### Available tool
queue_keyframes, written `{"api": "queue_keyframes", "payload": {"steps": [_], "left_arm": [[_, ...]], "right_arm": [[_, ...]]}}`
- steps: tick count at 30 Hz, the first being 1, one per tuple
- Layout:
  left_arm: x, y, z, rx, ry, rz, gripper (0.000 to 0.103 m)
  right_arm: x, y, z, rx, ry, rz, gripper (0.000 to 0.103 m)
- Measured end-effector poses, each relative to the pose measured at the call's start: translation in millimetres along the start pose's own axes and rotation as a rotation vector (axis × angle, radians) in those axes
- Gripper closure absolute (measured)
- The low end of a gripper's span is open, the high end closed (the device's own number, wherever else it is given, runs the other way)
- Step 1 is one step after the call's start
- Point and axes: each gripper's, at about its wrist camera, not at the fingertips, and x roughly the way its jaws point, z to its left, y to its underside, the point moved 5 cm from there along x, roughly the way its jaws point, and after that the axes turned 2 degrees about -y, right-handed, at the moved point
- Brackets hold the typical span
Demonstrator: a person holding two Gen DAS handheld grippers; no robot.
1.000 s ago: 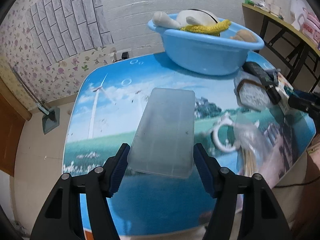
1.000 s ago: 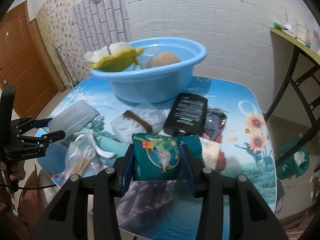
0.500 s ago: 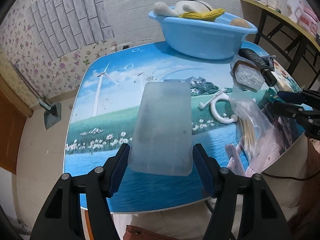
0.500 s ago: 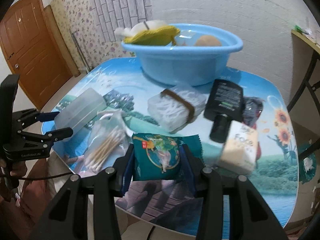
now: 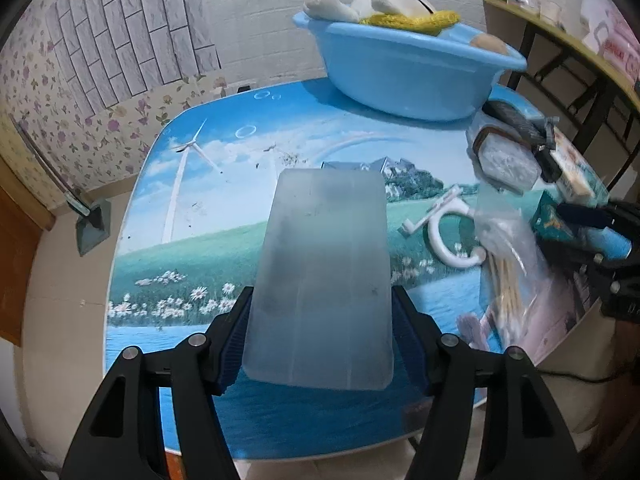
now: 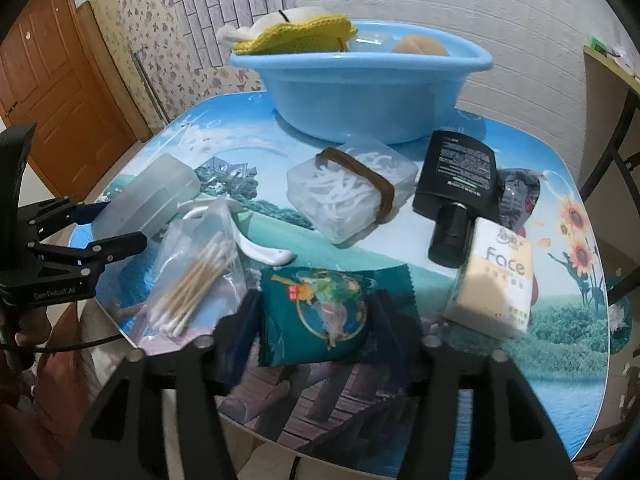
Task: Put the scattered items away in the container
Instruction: 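Lift the clear plastic case with the left gripper while the right lifts the green packet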
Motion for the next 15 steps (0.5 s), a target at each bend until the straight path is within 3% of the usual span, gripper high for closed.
{"api": "queue_keyframes", "payload": {"steps": [2,6,8,15], "left_arm": [[3.0,-0.7,2.1,-0.022,0.021,0.001,0.034],[8.2,0.6,4.5,-0.043,0.023,-0.008,0.009],[10.1,2.3,2.8,-0.031,0.027,-0.016,0.001],[8.5,6.1,-0.2,-0.013,0.045,-0.102,0.0]], "right_arm": [[0.5,0.5,1.6,-0.009,0.01,-0.004,0.042],[0.2,0.4,-0.4,0.001,0.0,-0.016,0.041],[0.2,-0.1,-1.7,0.008,-0.012,-0.024,0.038],[-1.7,4.3,-2.0,0.013,-0.024,-0.095,0.035]]}}
